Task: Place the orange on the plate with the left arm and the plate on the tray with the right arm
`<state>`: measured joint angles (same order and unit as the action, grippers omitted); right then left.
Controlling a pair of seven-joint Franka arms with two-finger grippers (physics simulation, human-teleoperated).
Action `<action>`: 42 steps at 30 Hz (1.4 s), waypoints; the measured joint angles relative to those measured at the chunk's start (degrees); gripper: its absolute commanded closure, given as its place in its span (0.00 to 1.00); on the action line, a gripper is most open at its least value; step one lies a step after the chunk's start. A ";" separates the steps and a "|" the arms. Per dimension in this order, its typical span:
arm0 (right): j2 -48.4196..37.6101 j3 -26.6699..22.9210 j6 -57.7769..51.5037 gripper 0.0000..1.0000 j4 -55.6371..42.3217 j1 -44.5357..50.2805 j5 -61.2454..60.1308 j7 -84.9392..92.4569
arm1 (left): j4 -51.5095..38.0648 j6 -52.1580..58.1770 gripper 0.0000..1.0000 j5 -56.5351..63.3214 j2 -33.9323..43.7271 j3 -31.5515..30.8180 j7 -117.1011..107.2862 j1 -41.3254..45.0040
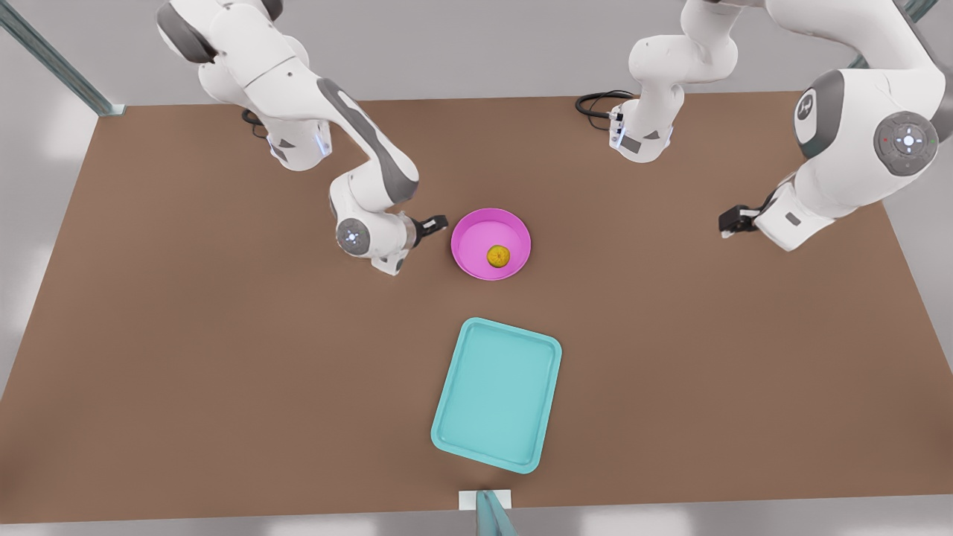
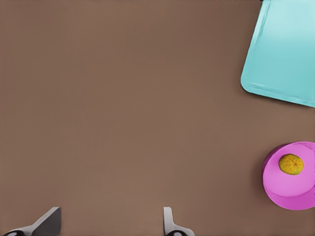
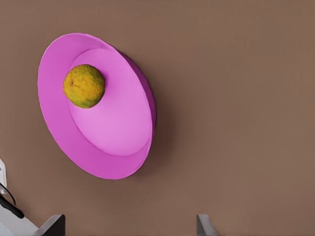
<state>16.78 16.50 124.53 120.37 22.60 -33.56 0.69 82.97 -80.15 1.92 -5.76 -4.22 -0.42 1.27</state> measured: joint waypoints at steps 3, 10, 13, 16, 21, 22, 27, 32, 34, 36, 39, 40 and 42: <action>0.84 1.60 12.17 0.00 4.29 2.86 -0.81 0.56 | -2.73 0.12 0.00 -1.54 -0.61 -0.62 0.74 0.60; 7.74 2.04 31.93 0.00 5.10 6.78 -1.39 1.30 | -4.26 0.22 0.00 -2.86 -1.52 -2.05 2.12 0.54; 10.16 2.26 37.12 0.00 4.48 7.44 -1.58 1.50 | -4.28 0.26 0.00 -2.98 -1.86 -2.15 2.57 0.56; 10.53 2.59 40.28 0.00 4.49 7.93 -1.81 1.68 | -4.28 0.28 0.00 -3.04 -2.06 -2.16 2.95 0.49; 12.86 3.22 43.00 0.00 3.34 9.40 -2.00 1.93 | -4.28 0.50 0.00 -3.09 -2.22 -2.16 3.46 0.49; 13.17 3.24 43.32 0.00 3.29 9.58 -2.02 1.98 | -4.28 0.53 0.00 -3.11 -2.27 -2.16 3.55 0.49; 14.08 3.26 44.34 0.00 3.19 9.89 -2.08 2.21 | -4.28 0.51 0.00 -3.10 -2.68 -2.16 3.90 0.49; 15.30 3.21 44.83 0.00 2.93 10.30 -2.09 2.51 | -4.28 0.43 0.00 -3.12 -2.72 -2.16 4.16 0.49; 15.57 3.18 44.94 0.18 2.88 10.21 -2.11 2.66 | -4.28 0.46 0.00 -3.10 -2.67 -2.16 4.25 0.49; 15.65 3.18 45.01 0.29 2.87 10.19 -2.14 2.85 | -4.32 0.48 0.00 -2.80 -3.10 -1.91 4.29 0.53; 15.48 3.19 45.00 0.38 2.81 10.18 -2.11 3.05 | -4.30 0.56 0.00 -2.54 -4.08 -1.95 4.25 0.43; 15.46 3.19 44.97 0.38 2.80 10.17 -2.10 3.11 | -4.39 0.58 0.00 -2.52 -4.19 -1.80 4.25 0.51; 15.39 3.21 44.88 0.49 2.79 10.07 -2.09 3.22 | -4.93 1.05 0.00 -3.99 -4.35 -1.49 4.28 0.36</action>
<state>32.17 19.71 169.42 123.16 32.67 -35.64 3.91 78.04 -79.10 -2.07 -10.11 -5.71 3.86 1.63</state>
